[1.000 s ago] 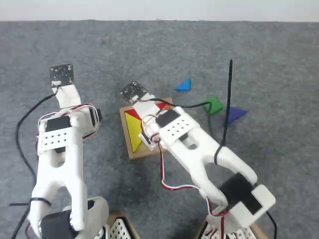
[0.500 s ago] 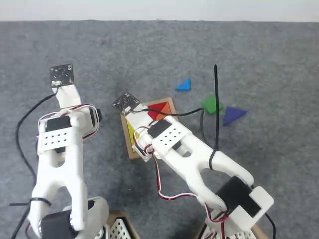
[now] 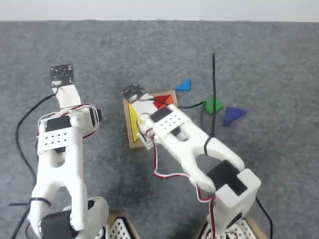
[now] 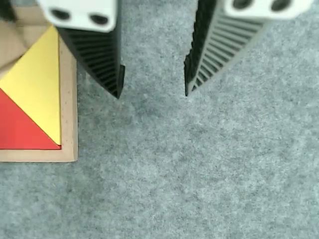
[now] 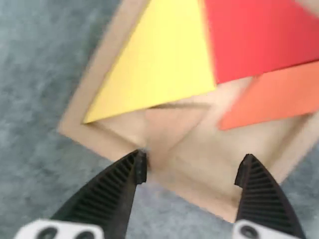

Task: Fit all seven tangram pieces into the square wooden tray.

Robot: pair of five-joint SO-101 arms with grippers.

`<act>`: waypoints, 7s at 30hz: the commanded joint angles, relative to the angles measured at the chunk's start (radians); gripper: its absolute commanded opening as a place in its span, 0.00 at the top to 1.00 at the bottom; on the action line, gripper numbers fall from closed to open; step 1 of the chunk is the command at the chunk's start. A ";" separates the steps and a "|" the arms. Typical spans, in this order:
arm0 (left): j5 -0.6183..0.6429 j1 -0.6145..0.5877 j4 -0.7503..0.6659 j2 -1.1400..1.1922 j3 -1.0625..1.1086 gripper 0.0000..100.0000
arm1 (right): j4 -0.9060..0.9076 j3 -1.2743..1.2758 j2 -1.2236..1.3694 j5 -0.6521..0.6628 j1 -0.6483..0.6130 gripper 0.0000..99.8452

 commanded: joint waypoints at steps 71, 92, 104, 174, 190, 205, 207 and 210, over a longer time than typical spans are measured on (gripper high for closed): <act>-0.009 0.006 -0.003 -0.009 -0.004 0.80 | 0.022 0.048 -0.084 -0.256 0.259 0.71; -0.009 0.006 -0.008 -0.015 0.005 0.80 | 0.217 0.084 -0.008 -0.158 0.222 0.71; -0.011 0.006 -0.009 -0.015 0.004 0.80 | 0.219 0.241 -0.312 -0.107 0.240 0.71; -0.374 0.798 0.187 0.772 -0.727 0.77 | -0.166 0.781 -0.693 0.190 0.837 0.71; -0.371 0.867 0.365 0.936 -0.912 0.77 | -0.168 0.789 -0.693 0.189 0.837 0.71; -0.400 0.726 0.442 0.947 -0.961 0.77 | -0.168 0.789 -0.693 0.189 0.837 0.71; -0.425 0.710 0.431 0.948 -0.961 0.77 | -0.168 0.789 -0.693 0.189 0.837 0.71; -0.433 0.713 0.427 0.948 -0.961 0.77 | -0.168 0.789 -0.693 0.189 0.837 0.71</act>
